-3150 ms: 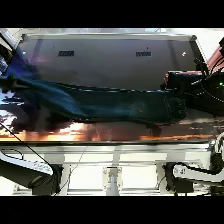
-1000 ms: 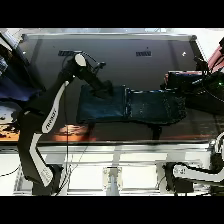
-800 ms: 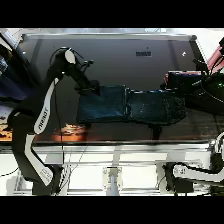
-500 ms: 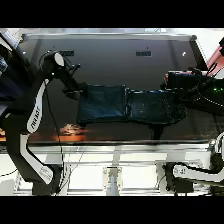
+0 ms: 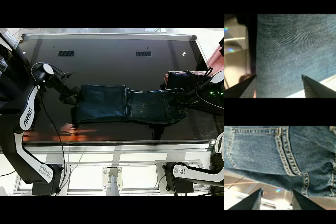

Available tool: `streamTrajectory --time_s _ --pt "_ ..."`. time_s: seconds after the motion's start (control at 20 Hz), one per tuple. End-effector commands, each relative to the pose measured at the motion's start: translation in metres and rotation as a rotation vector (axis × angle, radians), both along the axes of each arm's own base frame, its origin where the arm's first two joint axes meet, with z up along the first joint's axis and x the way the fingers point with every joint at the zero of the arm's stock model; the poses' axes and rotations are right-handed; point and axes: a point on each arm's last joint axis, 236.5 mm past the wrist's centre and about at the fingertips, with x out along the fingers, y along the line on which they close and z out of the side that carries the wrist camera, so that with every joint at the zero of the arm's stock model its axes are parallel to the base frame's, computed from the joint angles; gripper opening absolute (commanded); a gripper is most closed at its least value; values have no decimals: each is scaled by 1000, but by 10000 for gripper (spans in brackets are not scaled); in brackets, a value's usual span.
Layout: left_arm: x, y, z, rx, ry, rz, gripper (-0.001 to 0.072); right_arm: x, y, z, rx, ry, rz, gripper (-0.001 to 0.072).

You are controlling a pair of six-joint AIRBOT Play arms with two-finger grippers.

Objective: Fold the clothes and pants, and hang the long-sleeved shirts on hangers.

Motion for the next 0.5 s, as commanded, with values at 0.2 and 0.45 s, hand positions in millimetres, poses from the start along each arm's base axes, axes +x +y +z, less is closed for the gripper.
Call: streamTrajectory --time_s 0.2,0.45 --pt "14 2 -21 -15 -65 44 653 5 -1 0 -4 -21 -11 409" --pt "19 -14 -24 -9 -97 23 651 6 -1 0 -3 -23 -12 409"
